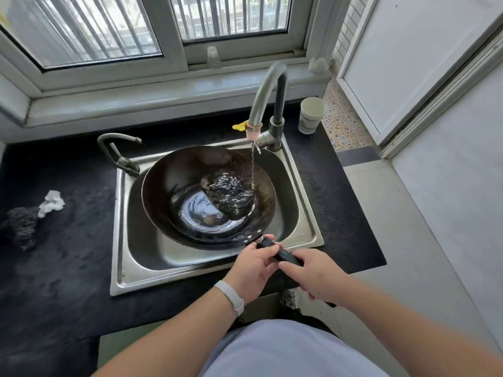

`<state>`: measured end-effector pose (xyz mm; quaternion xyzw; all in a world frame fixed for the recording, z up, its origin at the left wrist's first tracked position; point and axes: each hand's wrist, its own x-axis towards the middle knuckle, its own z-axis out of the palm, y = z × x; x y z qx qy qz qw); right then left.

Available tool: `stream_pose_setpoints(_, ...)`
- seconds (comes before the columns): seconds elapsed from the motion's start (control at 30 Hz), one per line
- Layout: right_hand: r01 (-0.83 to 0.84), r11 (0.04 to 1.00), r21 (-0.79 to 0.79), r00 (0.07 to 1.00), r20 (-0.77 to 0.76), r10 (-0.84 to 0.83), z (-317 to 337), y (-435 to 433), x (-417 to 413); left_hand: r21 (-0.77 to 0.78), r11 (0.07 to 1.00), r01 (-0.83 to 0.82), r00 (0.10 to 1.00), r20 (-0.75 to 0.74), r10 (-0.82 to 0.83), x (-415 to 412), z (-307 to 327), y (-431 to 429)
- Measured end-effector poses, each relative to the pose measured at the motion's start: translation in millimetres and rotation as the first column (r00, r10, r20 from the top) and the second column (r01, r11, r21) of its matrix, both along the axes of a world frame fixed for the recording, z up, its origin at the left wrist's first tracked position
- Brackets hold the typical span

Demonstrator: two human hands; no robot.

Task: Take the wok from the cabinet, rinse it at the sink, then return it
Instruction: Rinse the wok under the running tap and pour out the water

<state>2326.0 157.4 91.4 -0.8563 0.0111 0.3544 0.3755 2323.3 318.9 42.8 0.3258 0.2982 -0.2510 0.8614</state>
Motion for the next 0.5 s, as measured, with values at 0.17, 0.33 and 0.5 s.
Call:
stream_pose_setpoints(0.17, -0.106, 0.990, -0.090, 0.987, 0.109, 0.116, 1, 7, 16, 0.011, 0.998, -0.057, 0.998, 0.035, 0.056, 12, 10, 7)
stream_pose_setpoints(0.33, -0.108, 0.980, -0.169, 0.963, 0.228, 0.145, -2, 12, 25, 0.030, 0.998, -0.060, 0.996, 0.069, 0.058, 25, 19, 10)
stream_pose_setpoints(0.5, -0.091, 0.979, -0.184, 0.947, 0.289, 0.142, -3, 15, 34, 0.011, 0.993, -0.116, 0.991, 0.070, 0.115, 39, 25, 11)
